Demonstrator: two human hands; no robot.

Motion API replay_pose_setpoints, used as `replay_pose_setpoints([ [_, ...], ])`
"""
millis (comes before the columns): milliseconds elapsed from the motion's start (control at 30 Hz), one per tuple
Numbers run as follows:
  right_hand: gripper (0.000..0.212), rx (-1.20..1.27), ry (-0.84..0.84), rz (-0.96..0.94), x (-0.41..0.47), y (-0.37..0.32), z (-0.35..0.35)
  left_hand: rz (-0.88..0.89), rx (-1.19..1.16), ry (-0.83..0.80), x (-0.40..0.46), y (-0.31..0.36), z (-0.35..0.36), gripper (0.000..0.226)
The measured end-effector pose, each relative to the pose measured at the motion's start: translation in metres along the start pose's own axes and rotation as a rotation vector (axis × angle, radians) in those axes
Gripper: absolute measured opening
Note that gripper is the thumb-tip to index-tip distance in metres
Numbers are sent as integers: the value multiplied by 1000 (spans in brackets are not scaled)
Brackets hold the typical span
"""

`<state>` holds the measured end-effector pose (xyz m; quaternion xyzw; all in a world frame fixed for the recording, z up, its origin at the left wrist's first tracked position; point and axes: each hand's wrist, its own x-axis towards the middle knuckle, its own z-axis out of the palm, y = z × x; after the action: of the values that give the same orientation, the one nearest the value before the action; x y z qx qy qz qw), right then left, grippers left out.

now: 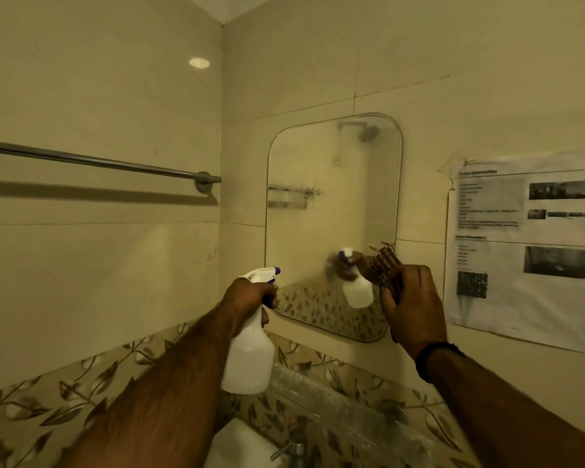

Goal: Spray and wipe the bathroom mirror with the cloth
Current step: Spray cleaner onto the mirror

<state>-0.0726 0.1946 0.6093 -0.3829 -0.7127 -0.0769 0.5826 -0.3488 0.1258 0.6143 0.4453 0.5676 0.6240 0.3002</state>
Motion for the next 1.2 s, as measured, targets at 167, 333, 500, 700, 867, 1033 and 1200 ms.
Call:
replay_pose_setpoints([
  [167,26,-10,-10,4,-3,5,-7,75,21,-122,-11,-5,24,45],
  [333,25,3,0,-2,-3,13,-17,59,47,-173,-20,-3,42,40],
  [500,24,-2,12,15,-6,19,-28,25,89,-160,-27,-5,53,38],
  [700,24,7,8,-3,-8,24,-31,-57,152,30,-25,-20,35,47],
  [867,24,40,-23,-7,-11,24,-21,-51,188,191,-31,-26,16,15],
  [1033,26,73,-60,-9,-14,12,-2,-63,168,205,-33,-25,4,14],
  [1200,25,117,-73,-30,-15,-6,19,-28,172,233,-31,-27,-2,21],
])
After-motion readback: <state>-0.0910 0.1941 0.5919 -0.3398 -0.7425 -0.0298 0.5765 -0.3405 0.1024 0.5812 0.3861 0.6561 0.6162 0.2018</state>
